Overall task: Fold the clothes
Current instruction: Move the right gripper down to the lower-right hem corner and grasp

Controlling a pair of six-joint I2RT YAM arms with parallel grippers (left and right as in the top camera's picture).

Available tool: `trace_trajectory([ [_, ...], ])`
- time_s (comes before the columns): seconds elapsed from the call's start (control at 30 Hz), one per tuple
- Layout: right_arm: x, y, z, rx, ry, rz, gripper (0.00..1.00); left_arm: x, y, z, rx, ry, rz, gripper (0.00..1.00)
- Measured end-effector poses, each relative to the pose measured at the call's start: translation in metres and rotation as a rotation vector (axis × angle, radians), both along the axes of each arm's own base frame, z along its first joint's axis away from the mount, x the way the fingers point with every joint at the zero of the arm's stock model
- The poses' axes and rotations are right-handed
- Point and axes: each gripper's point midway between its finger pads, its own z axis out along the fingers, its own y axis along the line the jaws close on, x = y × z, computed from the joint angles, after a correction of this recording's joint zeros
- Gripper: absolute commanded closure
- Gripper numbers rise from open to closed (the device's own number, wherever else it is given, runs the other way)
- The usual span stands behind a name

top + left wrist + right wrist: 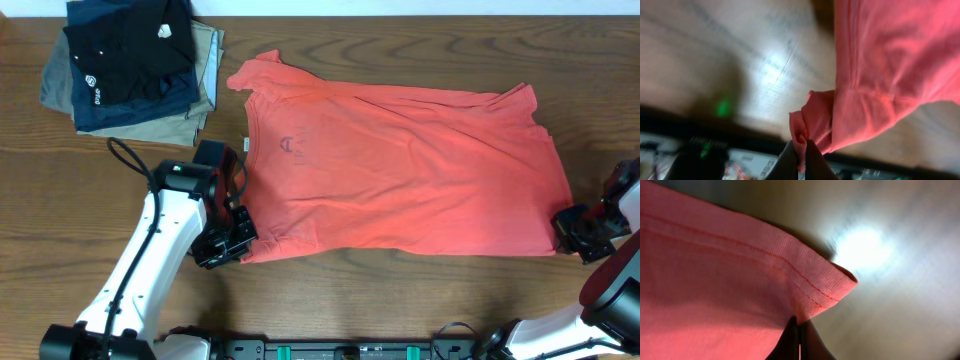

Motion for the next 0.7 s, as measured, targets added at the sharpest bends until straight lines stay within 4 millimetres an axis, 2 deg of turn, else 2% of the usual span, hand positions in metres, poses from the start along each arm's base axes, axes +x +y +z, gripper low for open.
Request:
trace_trajectory([
  [0.13, -0.001, 0.001, 0.019, 0.023, 0.03, 0.0, 0.99, 0.001, 0.0, 0.025, -0.006, -0.019, -0.021, 0.94],
  [0.23, 0.001, 0.0, 0.042, 0.017, 0.02, 0.0, 0.99, -0.002, 0.0, 0.042, -0.012, -0.033, -0.042, 0.94],
  [0.43, 0.004, -0.002, 0.085, -0.047, -0.066, 0.009, 0.99, -0.033, 0.006, 0.061, -0.009, 0.068, -0.105, 0.94],
  [0.5, 0.006, -0.003, 0.094, -0.068, -0.093, 0.013, 0.99, -0.04, 0.007, 0.065, -0.013, 0.094, -0.134, 0.94],
  [0.7, 0.013, 0.004, 0.1, -0.082, -0.116, 0.049, 0.99, -0.028, -0.001, 0.078, -0.076, 0.016, -0.219, 0.94],
])
